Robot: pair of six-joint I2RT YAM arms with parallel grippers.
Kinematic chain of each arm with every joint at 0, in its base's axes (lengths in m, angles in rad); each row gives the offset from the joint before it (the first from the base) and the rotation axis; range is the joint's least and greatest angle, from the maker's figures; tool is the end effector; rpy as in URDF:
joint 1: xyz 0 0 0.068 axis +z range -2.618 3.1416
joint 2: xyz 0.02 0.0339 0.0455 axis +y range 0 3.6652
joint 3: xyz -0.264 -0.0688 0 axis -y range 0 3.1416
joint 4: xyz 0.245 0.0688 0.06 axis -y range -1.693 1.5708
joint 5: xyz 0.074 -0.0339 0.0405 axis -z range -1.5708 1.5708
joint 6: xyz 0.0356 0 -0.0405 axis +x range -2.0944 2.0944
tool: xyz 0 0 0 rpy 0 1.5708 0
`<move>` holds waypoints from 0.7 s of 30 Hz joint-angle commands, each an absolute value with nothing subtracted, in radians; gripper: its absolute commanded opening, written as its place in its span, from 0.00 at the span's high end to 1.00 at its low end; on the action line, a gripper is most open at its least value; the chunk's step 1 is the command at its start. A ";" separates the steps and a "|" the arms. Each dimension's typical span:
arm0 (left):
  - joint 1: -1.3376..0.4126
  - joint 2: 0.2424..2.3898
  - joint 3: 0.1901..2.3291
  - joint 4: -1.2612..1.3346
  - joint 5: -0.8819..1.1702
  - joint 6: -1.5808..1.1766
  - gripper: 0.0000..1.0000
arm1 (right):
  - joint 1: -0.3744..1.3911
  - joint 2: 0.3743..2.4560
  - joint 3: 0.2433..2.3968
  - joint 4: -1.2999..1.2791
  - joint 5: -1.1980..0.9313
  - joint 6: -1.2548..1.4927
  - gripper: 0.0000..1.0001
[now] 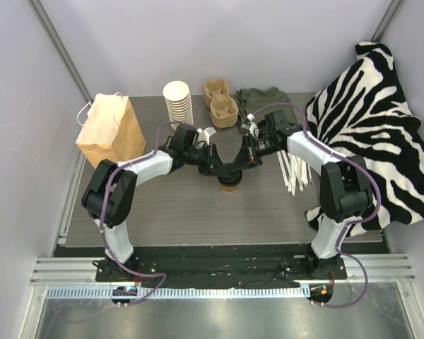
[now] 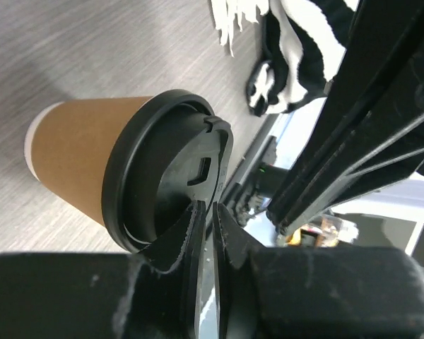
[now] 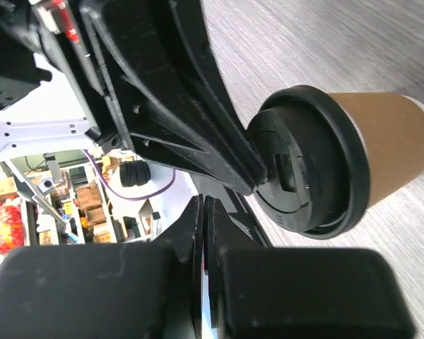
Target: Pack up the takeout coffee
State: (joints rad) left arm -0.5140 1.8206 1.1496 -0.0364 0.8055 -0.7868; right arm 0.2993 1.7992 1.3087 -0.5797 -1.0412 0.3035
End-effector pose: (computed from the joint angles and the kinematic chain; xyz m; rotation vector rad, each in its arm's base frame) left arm 0.3265 -0.2138 0.1998 0.1452 2.5266 -1.5347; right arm 0.3429 0.1380 0.2275 -0.3671 2.5416 1.5840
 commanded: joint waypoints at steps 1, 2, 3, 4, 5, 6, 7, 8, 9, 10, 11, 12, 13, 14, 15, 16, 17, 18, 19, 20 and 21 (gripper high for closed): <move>-0.506 1.844 1.173 0.008 0.821 -0.810 0.87 | 0.296 1.740 1.319 -0.560 -1.084 0.334 0.99; -0.505 1.850 1.173 0.002 0.819 -0.808 0.87 | 0.292 1.738 1.319 -0.554 -1.097 0.344 0.99; -0.506 1.851 1.172 0.002 0.818 -0.808 0.88 | 0.290 1.736 1.321 -0.539 -1.117 0.353 0.99; -0.506 1.855 1.172 0.002 0.818 -0.808 0.88 | 0.288 1.730 1.319 -0.529 -1.124 0.366 0.99; -0.503 1.856 1.173 0.002 0.818 -0.808 0.88 | 0.284 1.727 1.318 -0.522 -1.130 0.371 0.99; -0.503 1.856 1.173 0.002 0.818 -0.808 0.88 | 0.282 1.726 1.315 -0.511 -1.132 0.373 0.99; -0.502 1.856 1.173 0.002 0.818 -0.808 0.88 | 0.281 1.726 1.307 -0.506 -1.132 0.371 0.99; -0.502 1.856 1.175 0.002 0.818 -0.808 0.88 | 0.278 1.733 1.305 -0.508 -1.131 0.368 0.99; -0.503 1.856 1.175 0.002 0.816 -0.807 0.88 | 0.272 1.739 1.299 -0.505 -1.126 0.368 0.99; -0.500 1.856 1.177 0.002 0.815 -0.808 0.88 | 0.265 1.749 1.290 -0.505 -1.118 0.367 0.99; -0.500 1.858 1.177 0.002 0.815 -0.807 0.88 | 0.264 1.772 1.286 -0.505 -1.111 0.359 0.99; -0.502 1.859 1.177 0.002 0.816 -0.807 0.88 | 0.258 1.782 1.279 -0.502 -1.105 0.354 0.99; -0.500 1.858 1.177 0.002 0.815 -0.807 0.88 | 0.255 1.796 1.269 -0.502 -1.095 0.350 0.99; -0.499 1.858 1.177 0.002 0.813 -0.805 0.88 | 0.255 1.808 1.264 -0.500 -1.074 0.339 0.99; -0.500 1.859 1.177 0.002 0.813 -0.802 0.89 | 0.255 1.836 1.258 -0.500 -1.069 0.336 0.99; -0.497 1.861 1.177 0.002 0.811 -0.801 0.89 | 0.252 1.851 1.246 -0.496 -1.062 0.336 0.99; -0.497 1.862 1.175 -0.026 0.808 -0.796 0.89 | 0.249 1.867 1.240 -0.492 -1.046 0.333 0.99; -0.497 1.867 1.175 -0.029 0.808 -0.795 0.89 | 0.245 1.900 1.232 -0.485 -1.039 0.328 0.99; -0.494 1.868 1.172 -0.034 0.805 -0.793 0.90 | 0.232 1.917 1.215 -0.482 -1.025 0.327 0.99; -0.492 1.870 1.172 -0.044 0.799 -0.789 0.90 | 0.226 1.934 1.207 -0.482 -1.014 0.325 0.99; -0.492 1.874 1.170 -0.049 0.796 -0.785 0.91 | 0.219 1.957 1.200 -0.480 -1.012 0.325 0.99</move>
State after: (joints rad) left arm -0.5034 1.8446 1.1557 -0.0135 0.8307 -0.8085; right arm 0.2420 1.8851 1.2415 -0.5011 -1.0698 0.3481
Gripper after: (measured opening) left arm 0.101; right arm 0.040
